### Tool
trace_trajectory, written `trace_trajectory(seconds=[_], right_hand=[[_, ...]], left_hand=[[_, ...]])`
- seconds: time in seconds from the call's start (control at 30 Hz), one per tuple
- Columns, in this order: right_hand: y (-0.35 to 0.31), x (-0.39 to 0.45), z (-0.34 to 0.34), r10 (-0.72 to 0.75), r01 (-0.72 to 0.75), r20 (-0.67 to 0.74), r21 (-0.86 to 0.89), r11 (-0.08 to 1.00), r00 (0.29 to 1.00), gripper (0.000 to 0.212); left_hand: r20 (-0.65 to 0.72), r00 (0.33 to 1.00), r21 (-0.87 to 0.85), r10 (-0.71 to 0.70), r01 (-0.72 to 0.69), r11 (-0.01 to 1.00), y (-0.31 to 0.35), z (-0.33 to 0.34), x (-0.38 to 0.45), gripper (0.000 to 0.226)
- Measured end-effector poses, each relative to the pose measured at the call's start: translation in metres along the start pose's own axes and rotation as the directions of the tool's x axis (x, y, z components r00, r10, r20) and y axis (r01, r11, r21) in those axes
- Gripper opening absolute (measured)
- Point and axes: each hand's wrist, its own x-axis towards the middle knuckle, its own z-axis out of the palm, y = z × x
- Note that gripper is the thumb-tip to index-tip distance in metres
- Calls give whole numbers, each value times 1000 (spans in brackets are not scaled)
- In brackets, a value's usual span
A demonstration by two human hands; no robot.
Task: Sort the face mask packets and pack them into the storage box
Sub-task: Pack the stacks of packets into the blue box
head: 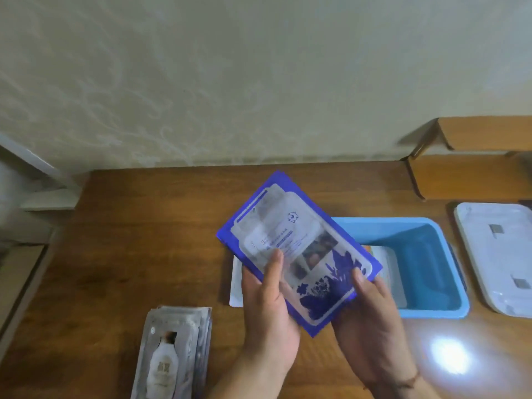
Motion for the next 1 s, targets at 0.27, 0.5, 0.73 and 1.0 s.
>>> trace_trajectory(seconds=[0.27, 0.5, 0.73, 1.0], right_hand=[[-41, 28, -10, -23, 23, -169, -1, 1000, 985, 31], [-54, 40, -37, 4, -20, -223, -71, 997, 975, 32], [-90, 54, -78, 11, -98, -218, -391, 915, 976, 50], [-123, 67, -112, 105, -234, -237, -621, 748, 966, 41]], left_hand=[[-35, 942, 89, 334, -330, 940, 12, 45, 31, 44], [-141, 872, 390, 469, -387, 836, -19, 50, 46, 21], [1, 930, 563, 368, -305, 768, -28, 33, 55, 30], [88, 991, 810, 97, -128, 572, -33, 20, 66, 22]])
